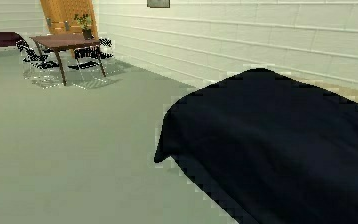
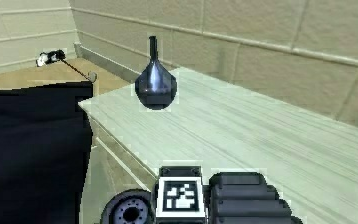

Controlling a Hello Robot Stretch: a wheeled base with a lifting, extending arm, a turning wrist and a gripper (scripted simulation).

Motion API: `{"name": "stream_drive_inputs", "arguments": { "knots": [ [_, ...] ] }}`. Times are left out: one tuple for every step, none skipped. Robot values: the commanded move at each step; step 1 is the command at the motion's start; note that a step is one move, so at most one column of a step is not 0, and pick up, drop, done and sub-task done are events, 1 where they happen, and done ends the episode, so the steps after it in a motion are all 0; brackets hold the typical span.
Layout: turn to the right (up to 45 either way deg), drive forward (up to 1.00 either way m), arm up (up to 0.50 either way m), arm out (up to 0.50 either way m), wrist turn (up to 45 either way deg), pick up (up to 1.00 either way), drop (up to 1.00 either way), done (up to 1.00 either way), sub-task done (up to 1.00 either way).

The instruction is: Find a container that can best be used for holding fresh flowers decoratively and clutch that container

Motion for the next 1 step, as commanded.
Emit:
{"name": "stream_drive_inputs", "arguments": {
  "knots": [
    [0.0, 0.00, 0.00, 0.42, 0.0, 0.00, 0.00, 0.00, 0.00]
  ]
}}
